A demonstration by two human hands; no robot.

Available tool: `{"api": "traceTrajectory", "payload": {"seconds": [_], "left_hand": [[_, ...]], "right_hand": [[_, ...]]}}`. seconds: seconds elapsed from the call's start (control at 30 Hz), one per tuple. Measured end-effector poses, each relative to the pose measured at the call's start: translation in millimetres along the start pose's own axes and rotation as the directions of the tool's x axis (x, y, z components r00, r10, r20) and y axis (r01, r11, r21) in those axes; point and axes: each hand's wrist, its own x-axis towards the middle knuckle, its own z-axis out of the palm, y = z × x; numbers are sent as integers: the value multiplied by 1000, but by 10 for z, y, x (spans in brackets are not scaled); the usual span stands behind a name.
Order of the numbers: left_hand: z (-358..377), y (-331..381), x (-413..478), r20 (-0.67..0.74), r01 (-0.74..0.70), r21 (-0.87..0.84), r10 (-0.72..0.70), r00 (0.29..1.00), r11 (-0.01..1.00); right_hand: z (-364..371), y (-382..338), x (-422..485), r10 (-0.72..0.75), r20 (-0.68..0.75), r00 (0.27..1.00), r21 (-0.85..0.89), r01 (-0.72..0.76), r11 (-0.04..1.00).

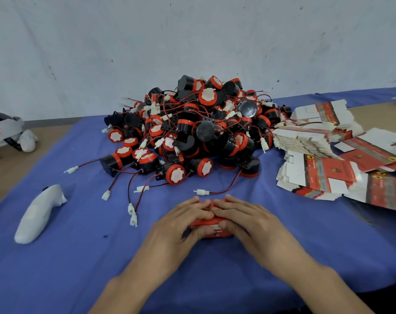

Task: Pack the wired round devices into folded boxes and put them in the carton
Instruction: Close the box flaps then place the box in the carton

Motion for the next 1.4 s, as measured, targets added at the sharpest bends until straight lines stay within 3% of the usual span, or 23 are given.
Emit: {"api": "traceTrajectory", "payload": {"seconds": [0.13,0.6,0.9,1.4], "left_hand": [[-29,24,-26,32,15,29,-16,999,999],[-53,63,27,27,136,-104,-134,991,985],[-31,-2,-44,42,32,-106,-27,999,994],[-54,-56,-52,86,29,-105,-20,996,994]], "right_hand": [[-18,35,-13,38,79,996,51,-43,998],[14,7,17,67,-7,998,174,-65,983],[61,79,-29,71,10,997,163,-71,984],[37,117,-35,52,62,997,155,-61,986]]}}
